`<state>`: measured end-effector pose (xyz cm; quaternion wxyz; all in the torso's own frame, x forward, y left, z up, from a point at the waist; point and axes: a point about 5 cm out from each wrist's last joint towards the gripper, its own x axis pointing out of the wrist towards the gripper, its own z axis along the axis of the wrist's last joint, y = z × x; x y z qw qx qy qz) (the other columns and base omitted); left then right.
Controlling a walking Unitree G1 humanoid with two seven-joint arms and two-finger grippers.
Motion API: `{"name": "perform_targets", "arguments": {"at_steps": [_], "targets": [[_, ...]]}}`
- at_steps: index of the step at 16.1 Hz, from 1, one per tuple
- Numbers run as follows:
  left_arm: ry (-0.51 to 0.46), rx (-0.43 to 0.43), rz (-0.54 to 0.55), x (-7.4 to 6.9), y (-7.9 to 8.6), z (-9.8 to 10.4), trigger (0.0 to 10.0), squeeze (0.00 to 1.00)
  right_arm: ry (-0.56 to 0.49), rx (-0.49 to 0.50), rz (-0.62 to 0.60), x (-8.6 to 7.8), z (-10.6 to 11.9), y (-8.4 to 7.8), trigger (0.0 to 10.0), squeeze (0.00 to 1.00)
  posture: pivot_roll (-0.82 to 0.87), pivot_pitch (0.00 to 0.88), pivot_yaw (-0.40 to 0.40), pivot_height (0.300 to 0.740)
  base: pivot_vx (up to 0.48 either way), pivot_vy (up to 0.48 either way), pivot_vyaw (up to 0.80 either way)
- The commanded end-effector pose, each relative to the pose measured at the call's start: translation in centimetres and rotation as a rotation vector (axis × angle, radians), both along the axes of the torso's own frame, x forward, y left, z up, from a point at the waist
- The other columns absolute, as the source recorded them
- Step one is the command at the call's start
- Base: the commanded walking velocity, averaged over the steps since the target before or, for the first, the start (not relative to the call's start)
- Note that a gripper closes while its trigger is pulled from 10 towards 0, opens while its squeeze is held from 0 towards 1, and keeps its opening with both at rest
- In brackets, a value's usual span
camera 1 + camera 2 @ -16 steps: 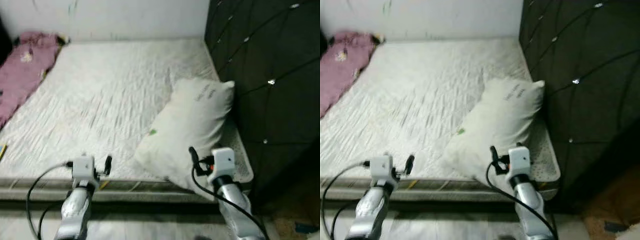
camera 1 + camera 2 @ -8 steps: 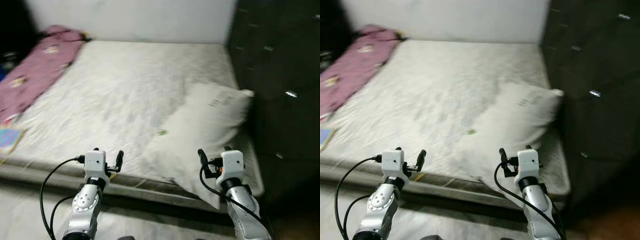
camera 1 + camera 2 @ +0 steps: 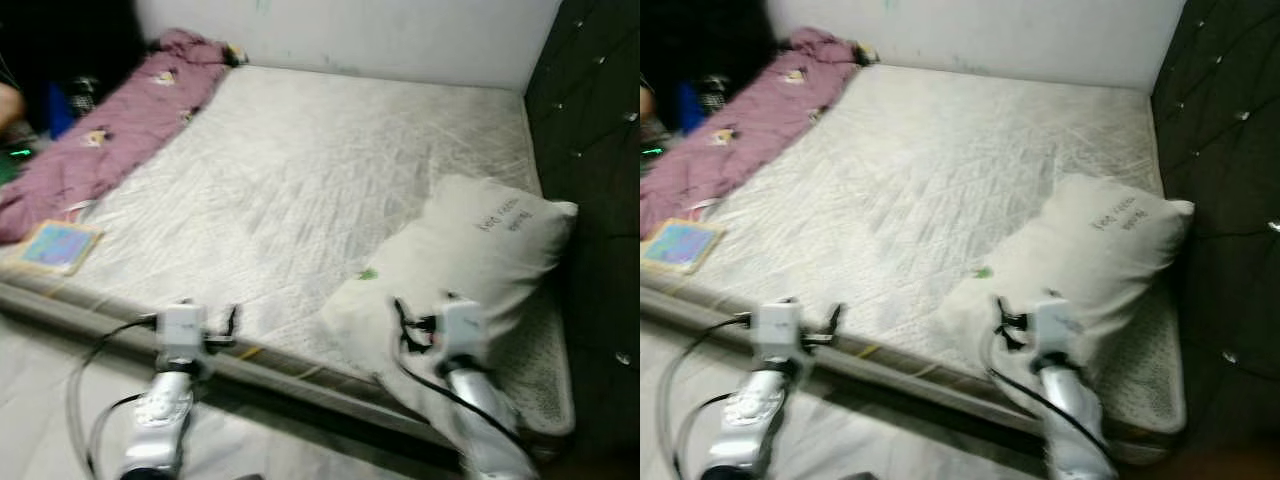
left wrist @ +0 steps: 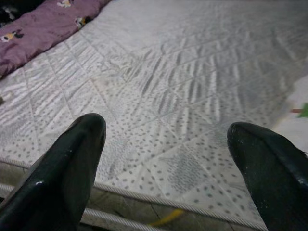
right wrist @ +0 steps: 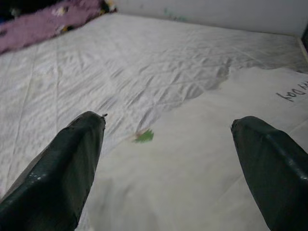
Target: Clean up the room
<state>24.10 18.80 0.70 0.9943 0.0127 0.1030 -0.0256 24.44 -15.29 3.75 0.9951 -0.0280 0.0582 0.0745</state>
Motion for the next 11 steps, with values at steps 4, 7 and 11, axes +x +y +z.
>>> {"name": "perform_targets", "arguments": {"at_steps": [4, 7, 11], "targets": [[-0.009, -0.024, -0.017, 0.55, -0.74, 0.29, 10.0, 0.0, 0.018, -0.009, -0.037, -0.24, -0.17, -1.32, 10.0, 0.0, -0.08, 0.0, 0.068, 0.74, 0.072, 0.0, 0.0], [-0.006, -0.026, -0.013, 0.66, -0.69, 0.29, 10.0, 0.0, 0.021, -0.006, -0.04, -0.12, -0.2, -1.33, 10.0, 0.0, -0.08, 0.0, 0.068, 0.74, 0.0, 0.0, 0.0], [-0.004, -0.025, -0.009, 0.74, -0.64, 0.26, 10.0, 0.0, 0.03, -0.003, -0.041, -0.03, -0.32, -1.36, 10.0, 0.0, -0.07, 0.0, 0.068, 0.74, 0.0, 0.0, -0.31]]}}
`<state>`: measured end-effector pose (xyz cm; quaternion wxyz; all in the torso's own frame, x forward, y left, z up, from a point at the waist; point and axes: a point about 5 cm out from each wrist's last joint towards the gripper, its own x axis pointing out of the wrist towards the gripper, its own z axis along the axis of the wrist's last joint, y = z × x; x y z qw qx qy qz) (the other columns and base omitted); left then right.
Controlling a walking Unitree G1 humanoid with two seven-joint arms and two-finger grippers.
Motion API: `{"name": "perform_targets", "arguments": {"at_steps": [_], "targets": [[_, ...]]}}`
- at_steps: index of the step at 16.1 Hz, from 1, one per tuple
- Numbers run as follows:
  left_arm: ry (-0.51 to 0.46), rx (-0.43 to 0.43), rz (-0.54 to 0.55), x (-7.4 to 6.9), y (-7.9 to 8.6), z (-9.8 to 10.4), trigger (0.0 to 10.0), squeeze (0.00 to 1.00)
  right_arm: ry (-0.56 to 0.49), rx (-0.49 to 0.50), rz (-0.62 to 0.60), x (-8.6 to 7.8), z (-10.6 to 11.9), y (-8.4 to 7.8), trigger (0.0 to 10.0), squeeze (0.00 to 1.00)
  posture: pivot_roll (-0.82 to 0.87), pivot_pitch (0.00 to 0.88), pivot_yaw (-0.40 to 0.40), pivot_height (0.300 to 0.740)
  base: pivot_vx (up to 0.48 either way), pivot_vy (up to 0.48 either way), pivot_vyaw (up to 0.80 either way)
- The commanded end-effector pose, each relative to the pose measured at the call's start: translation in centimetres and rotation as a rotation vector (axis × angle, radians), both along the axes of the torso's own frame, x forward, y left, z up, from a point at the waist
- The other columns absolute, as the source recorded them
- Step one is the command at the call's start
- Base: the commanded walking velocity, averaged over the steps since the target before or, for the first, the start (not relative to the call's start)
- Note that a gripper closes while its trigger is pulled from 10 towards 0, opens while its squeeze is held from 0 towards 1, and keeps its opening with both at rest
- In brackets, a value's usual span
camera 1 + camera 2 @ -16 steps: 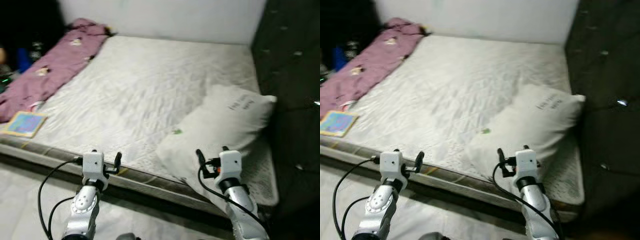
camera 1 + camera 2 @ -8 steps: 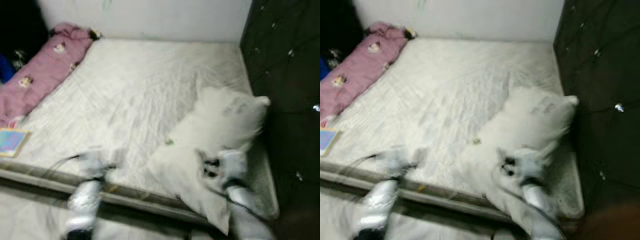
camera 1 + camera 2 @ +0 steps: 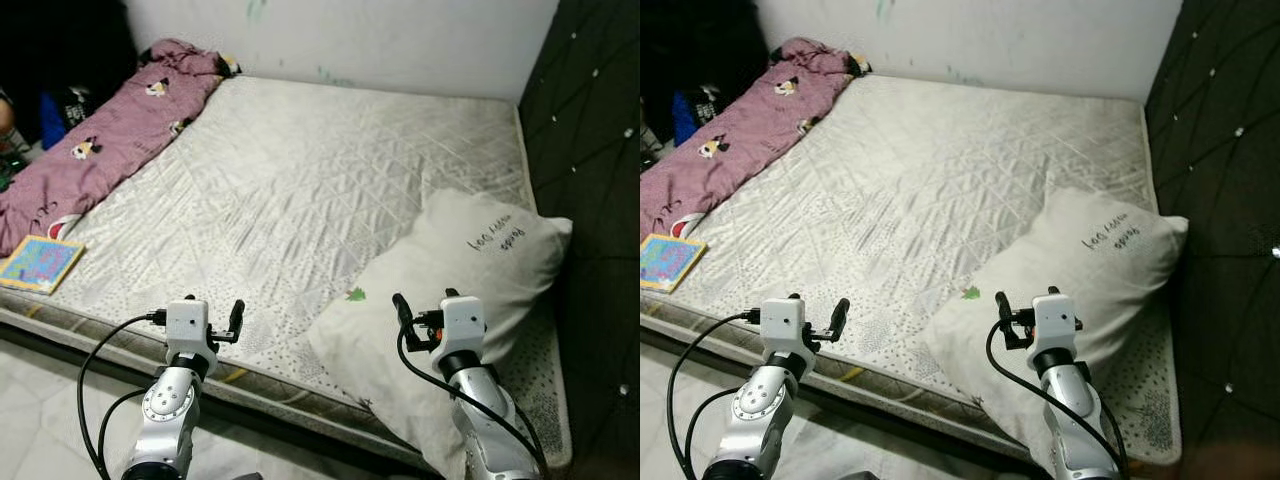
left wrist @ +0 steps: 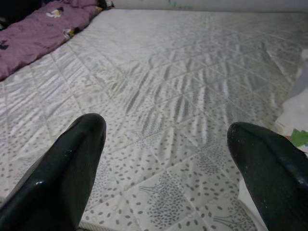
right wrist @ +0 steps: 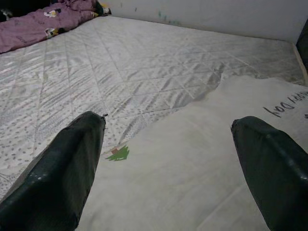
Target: Clean up the room
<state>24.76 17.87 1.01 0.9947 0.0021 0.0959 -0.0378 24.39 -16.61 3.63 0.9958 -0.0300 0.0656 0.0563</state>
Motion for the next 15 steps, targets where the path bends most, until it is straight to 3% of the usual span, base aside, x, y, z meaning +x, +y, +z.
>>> {"name": "perform_targets", "arguments": {"at_steps": [1, 8, 12, 15], "targets": [[0.01, 0.0, 0.014, 0.1, 0.3, -0.1, 10.0, 0.0, 0.018, 0.004, -0.005, 0.0, -0.2, 0.0, 10.0, 0.0, -0.07, 0.0, 0.066, 0.74, 0.0, 0.0, -0.8], [0.009, 0.009, 0.019, 0.3, 0.4, 0.0, 10.0, 0.0, 0.018, 0.004, -0.009, 0.2, -0.2, -0.1, 10.0, 0.0, -0.07, 0.0, 0.068, 0.74, 0.0, 0.0, -0.8], [-0.116, 0.05, 0.036, 1.0, 0.5, 2.8, 10.0, 0.0, -0.054, 0.006, -0.038, 1.0, 1.9, -0.6, 10.0, 0.0, -0.05, 0.0, 0.068, 0.74, 0.0, 0.0, -0.8], [-0.247, 0.072, 0.041, 1.8, 0.2, 6.2, 10.0, 0.0, -0.133, 0.059, -0.049, 2.2, 4.3, -0.3, 10.0, 0.0, -0.02, 0.0, 0.063, 0.74, 0.0, 0.0, -0.53]]}}
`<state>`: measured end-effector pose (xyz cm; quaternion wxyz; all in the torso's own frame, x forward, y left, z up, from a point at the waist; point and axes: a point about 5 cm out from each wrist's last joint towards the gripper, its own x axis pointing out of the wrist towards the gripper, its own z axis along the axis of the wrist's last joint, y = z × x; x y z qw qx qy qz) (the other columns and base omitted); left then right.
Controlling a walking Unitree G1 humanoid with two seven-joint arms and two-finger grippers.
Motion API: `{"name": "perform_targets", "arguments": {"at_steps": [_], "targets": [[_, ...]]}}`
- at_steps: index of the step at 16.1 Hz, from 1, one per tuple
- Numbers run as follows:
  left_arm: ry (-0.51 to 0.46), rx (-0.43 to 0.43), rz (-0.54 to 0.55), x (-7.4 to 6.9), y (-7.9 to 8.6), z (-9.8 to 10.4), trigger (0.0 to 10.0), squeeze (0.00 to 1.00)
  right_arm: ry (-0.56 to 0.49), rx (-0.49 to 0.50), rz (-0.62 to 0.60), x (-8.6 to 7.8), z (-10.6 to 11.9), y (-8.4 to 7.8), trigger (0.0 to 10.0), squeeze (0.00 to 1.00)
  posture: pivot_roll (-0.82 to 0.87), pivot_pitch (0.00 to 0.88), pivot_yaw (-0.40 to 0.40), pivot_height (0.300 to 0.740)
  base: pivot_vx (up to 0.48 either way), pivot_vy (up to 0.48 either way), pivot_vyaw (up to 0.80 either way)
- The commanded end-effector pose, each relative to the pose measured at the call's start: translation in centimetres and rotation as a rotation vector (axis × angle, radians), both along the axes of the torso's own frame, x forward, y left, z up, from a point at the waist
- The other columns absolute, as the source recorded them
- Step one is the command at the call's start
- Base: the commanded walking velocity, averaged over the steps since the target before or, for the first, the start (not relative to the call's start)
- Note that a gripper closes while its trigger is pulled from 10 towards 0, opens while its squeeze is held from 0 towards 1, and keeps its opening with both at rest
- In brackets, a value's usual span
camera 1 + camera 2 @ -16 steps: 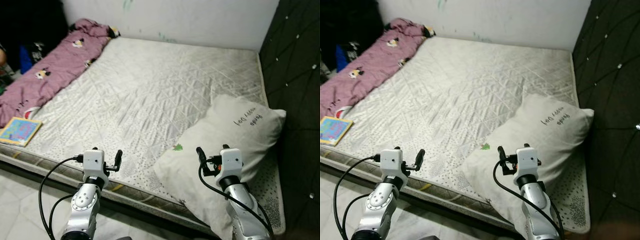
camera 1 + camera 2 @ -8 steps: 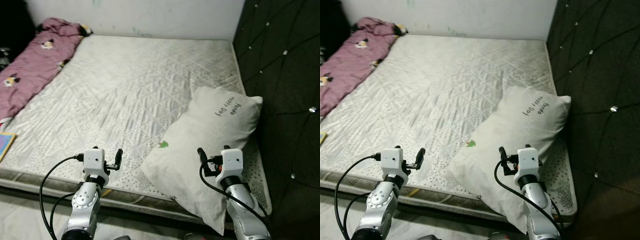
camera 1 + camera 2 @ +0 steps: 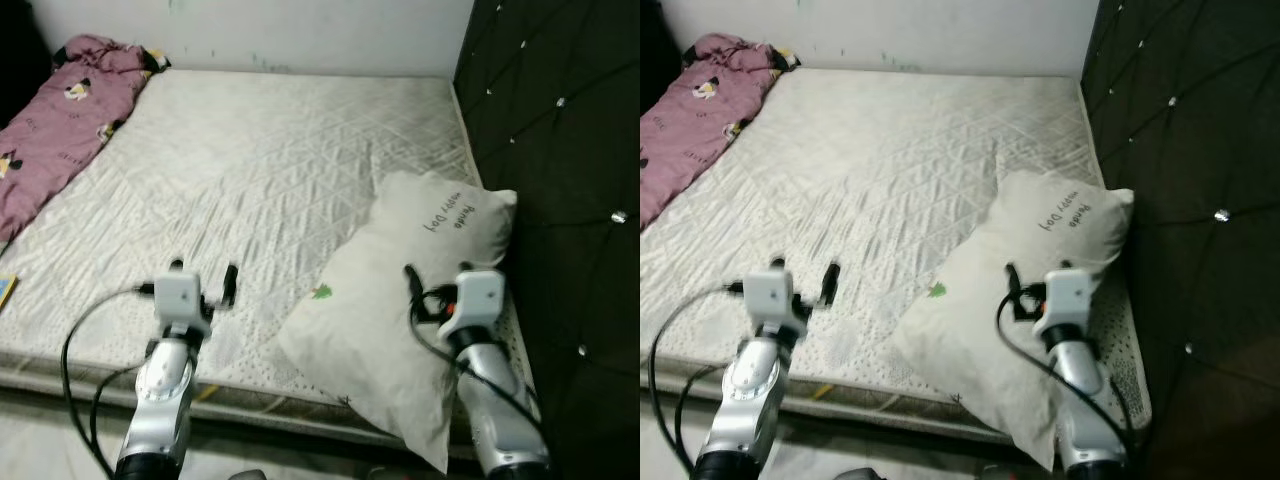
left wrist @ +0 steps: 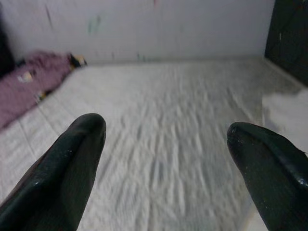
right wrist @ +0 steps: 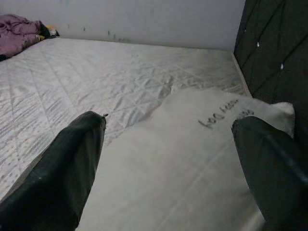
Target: Clean up the room
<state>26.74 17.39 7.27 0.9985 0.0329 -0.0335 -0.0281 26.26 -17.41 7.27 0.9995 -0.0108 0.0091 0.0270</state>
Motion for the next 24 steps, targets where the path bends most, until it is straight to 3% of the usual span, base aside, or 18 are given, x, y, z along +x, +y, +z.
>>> {"name": "perform_targets", "arguments": {"at_steps": [1, 3, 8, 17, 24], "targets": [[-0.009, 0.009, 0.036, 0.1, 0.7, 0.6, 10.0, 0.0, -0.03, 0.022, 0.009, 0.6, 1.1, 0.6, 10.0, 0.0, -0.01, 0.0, 0.059, 0.74, 0.0, 0.0, 0.0], [-0.063, 0.012, 0.053, 0.9, 1.1, 2.4, 10.0, 0.0, -0.044, 0.016, 0.014, 1.1, 1.9, 0.7, 10.0, 0.0, 0.0, 0.0, 0.049, 0.74, 0.0, 0.0, -0.7], [-0.07, 0.022, 0.113, 1.4, 2.2, 3.8, 10.0, 0.0, -0.046, 0.009, -0.009, 2.0, 2.8, -0.3, 10.0, 0.0, 0.01, 0.0, 0.027, 0.74, 0.0, 0.0, -0.8], [-0.043, -0.019, -0.016, 1.5, -1.2, 4.4, 10.0, 0.0, -0.046, 0.013, -0.032, 2.1, 3.3, -0.4, 10.0, 0.0, 0.0, 0.011, 0.049, 0.74, 0.0, 0.0, -0.8], [-0.014, -0.036, 0.016, 1.0, -1.1, 4.0, 10.0, 0.0, -0.022, 0.02, -0.015, 2.3, 2.9, 0.3, 10.0, 0.0, 0.0, 0.031, 0.033, 0.74, 0.0, 0.0, -0.8]]}}
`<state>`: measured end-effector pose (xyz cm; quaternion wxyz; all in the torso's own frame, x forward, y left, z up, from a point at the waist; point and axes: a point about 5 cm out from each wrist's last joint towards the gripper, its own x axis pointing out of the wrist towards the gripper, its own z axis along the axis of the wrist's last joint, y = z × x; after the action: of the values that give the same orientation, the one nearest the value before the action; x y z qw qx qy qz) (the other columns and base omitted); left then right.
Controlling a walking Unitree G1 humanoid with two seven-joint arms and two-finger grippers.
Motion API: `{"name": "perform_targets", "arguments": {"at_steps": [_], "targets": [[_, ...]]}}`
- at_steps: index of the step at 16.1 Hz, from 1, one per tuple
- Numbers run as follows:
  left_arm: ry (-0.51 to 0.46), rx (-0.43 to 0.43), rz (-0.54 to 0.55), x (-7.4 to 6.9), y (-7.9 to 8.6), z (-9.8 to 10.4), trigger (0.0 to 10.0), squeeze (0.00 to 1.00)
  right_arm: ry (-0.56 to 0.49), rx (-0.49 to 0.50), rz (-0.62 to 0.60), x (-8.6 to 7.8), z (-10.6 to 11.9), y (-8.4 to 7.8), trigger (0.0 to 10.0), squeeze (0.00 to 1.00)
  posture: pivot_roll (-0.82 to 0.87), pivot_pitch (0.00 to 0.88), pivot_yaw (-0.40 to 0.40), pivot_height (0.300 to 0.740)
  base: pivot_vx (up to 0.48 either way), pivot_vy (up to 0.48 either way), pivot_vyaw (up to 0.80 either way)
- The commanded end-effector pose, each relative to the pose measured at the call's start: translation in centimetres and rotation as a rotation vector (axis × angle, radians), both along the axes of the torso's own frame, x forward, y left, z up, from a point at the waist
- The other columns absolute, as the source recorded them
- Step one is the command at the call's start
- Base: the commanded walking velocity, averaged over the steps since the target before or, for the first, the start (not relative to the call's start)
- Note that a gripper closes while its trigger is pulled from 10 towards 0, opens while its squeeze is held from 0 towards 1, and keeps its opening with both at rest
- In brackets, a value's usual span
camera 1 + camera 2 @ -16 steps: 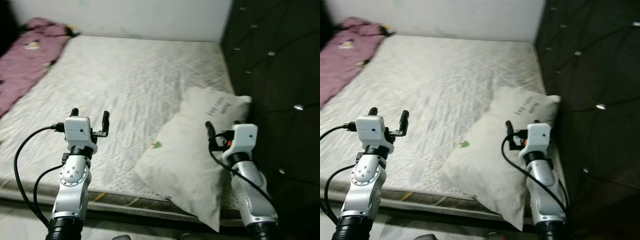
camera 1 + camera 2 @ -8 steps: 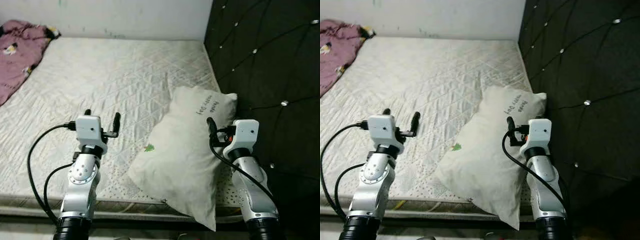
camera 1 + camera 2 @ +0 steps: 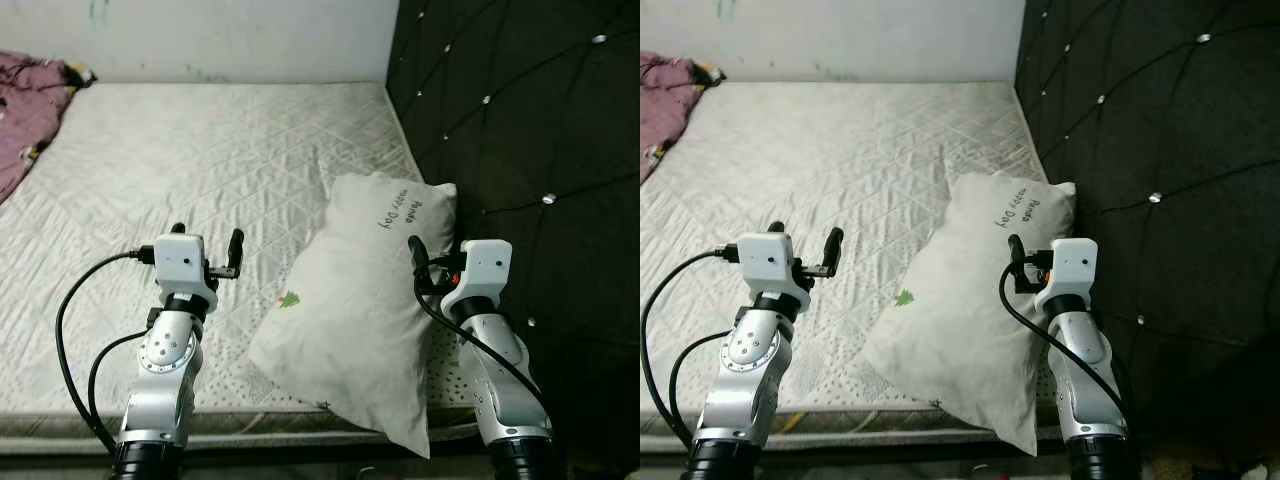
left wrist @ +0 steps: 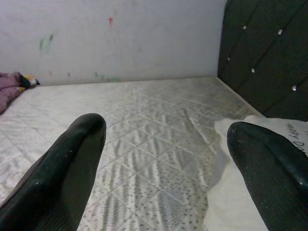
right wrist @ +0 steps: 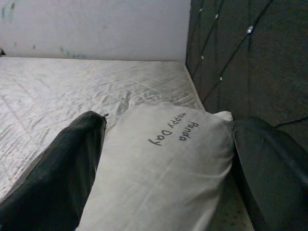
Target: Clean up the room
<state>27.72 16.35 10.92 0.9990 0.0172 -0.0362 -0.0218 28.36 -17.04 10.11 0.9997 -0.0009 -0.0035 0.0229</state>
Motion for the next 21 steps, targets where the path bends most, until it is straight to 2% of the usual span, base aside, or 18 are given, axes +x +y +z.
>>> {"name": "perform_targets", "arguments": {"at_steps": [1, 10, 16, 17, 21], "targets": [[-0.008, -0.005, -0.003, 0.15, -0.2, 0.45, 10.0, 0.0, 0.001, -0.002, -0.006, 0.31, 0.22, -0.06, 10.0, 0.0, 0.0, 0.034, 0.031, 0.74, 0.0, 0.0, -0.8], [-0.002, -0.01, -0.036, 0.54, -0.9, 0.51, 10.0, 0.0, -0.01, -0.004, 0.012, 0.29, 0.41, -0.02, 10.0, 0.0, -0.01, 0.025, 0.031, 0.74, 0.0, 0.0, -0.77], [-0.001, -0.012, -0.015, 0.65, -0.81, 0.54, 10.0, 0.0, -0.013, 0.001, 0.027, 0.47, 0.53, 0.11, 10.0, 0.0, -0.01, 0.028, 0.029, 0.74, 0.0, 0.0, 0.0], [-0.001, -0.012, -0.012, 0.67, -0.79, 0.54, 10.0, 0.0, -0.018, -0.034, 0.046, 0.45, 0.59, 0.26, 10.0, 0.0, -0.01, 0.029, 0.03, 0.74, 0.0, 0.0, 0.0], [0.0, -0.007, 0.006, 0.73, -0.72, 0.57, 10.0, 0.0, -0.032, -0.05, 0.068, 0.42, 0.72, 0.59, 10.0, 0.0, -0.02, 0.036, 0.032, 0.74, 0.0, 0.0, 0.79]]}}
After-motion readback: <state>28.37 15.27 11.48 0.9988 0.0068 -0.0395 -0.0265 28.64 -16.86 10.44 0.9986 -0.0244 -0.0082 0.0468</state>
